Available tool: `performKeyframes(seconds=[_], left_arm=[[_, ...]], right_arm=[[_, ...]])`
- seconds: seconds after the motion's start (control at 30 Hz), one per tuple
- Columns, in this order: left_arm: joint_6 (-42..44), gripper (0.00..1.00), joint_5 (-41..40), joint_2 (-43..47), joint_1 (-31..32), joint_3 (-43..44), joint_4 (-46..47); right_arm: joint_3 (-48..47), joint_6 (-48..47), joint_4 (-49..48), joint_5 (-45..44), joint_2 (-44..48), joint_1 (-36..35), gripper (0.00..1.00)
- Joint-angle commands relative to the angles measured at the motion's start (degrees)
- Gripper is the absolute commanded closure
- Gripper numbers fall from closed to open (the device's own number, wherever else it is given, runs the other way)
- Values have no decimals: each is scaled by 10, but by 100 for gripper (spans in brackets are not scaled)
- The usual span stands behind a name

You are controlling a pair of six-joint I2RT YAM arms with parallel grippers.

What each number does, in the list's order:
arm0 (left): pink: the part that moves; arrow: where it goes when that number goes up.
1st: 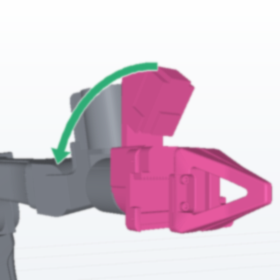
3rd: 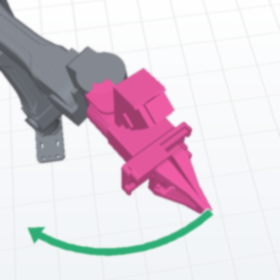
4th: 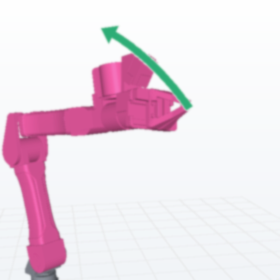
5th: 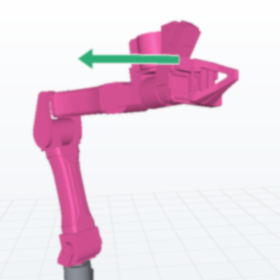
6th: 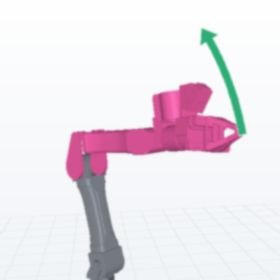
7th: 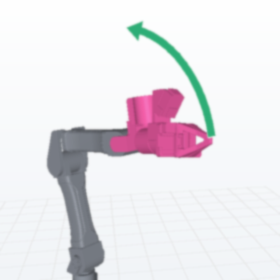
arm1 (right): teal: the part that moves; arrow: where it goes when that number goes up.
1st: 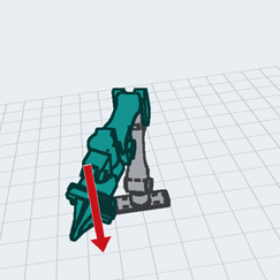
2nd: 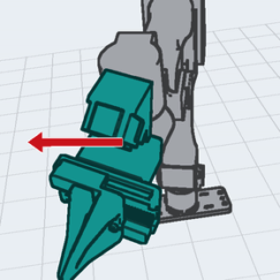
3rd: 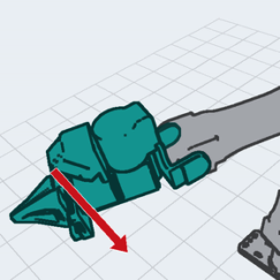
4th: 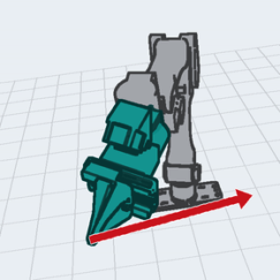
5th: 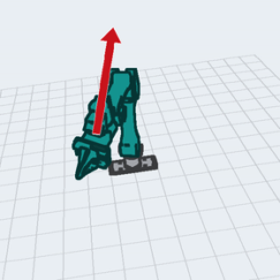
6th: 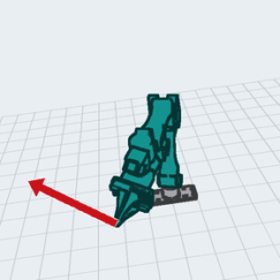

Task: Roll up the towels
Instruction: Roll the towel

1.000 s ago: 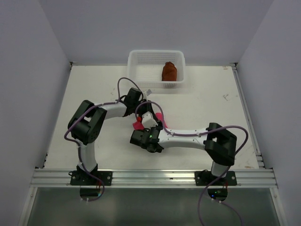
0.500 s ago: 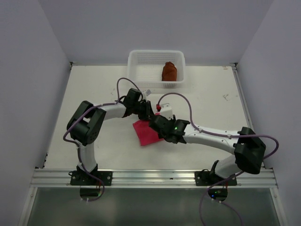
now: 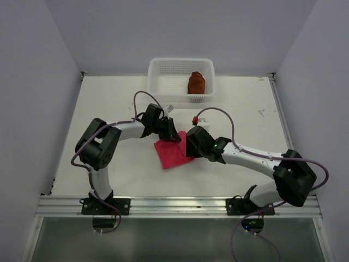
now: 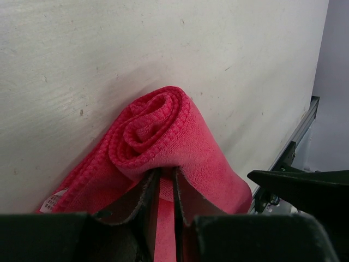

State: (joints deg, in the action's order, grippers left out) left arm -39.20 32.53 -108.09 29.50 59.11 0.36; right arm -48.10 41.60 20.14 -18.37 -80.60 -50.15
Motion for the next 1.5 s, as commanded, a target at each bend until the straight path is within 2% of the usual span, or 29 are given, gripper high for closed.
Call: performKeyframes(seconds=[0.0,0.37,0.47,0.6,0.63,0.7,0.83,1.07,1.47], left_arm=[[26,82,-29,15,-6,-17,-13],[22,82,-30,36,-6,-52,9],[22,82,-32,46,-5,-59,10],[22,82,-33,53,-6,-61,10],[21,82,-32,53,-6,-59,9],[20,82,-26,55,-6,-52,5],[22,82,-30,68,-10,-28,-28],[15,81,-45,122,-28,-11,-55],[-9,80,-20,154,-29,-29,-27]], right_arm=[[11,6,-48,35,-9,2,44],[47,-2,-90,57,-44,3,44],[45,-17,-87,58,-52,1,46],[43,-42,-90,52,-58,-4,58],[38,-46,-88,45,-60,-7,65],[34,-58,-80,34,-65,-19,69],[9,-71,-52,-29,-78,-39,75],[-65,-71,44,-174,-127,-114,75],[-154,-37,147,-266,-202,-161,75]])
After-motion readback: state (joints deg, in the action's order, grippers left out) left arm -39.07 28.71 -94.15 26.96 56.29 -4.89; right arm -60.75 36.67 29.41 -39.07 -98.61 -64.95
